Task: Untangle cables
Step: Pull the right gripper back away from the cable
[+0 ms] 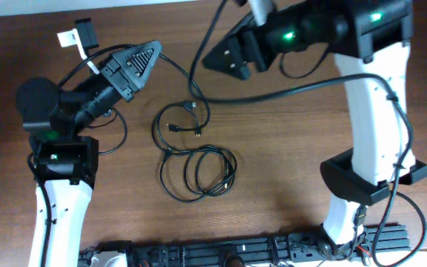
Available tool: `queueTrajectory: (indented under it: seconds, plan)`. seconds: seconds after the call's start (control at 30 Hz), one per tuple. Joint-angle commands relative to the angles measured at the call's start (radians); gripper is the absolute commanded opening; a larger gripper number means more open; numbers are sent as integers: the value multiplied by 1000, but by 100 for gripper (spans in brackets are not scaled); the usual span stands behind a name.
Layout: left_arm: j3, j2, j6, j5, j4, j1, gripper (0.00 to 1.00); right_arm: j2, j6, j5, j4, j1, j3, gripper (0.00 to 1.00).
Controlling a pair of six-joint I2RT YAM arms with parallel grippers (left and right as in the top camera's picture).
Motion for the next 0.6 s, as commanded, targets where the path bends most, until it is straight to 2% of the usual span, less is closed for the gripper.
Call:
queueTrajectory:
  seconds: [0.0,0.1,0.13,0.17,0.23,0.27,0.3,0.33,0.57]
  plan:
    - [5,-8,-17,9,51,5,2,55,-20,47,4,71,-3,63]
    - [5,-8,-24,7,55,5,3,73,-20,47,8,104,-3,59]
    - [5,-8,-24,6,55,5,3,80,-20,47,10,114,-3,51]
    - [5,-8,-24,5,55,5,3,85,-20,47,11,127,-3,47]
    - [5,-8,-24,-2,55,5,3,90,-20,47,12,148,-3,46]
    - [5,-8,-24,-4,55,5,3,92,-20,48,14,153,-3,42]
    - [5,-8,-24,-5,55,5,3,92,-20,48,15,158,-3,30]
    - [5,-8,-24,-5,55,5,3,92,-20,48,19,158,-3,4]
    - [5,-8,-24,3,55,5,5,92,-10,54,70,151,-3,4]
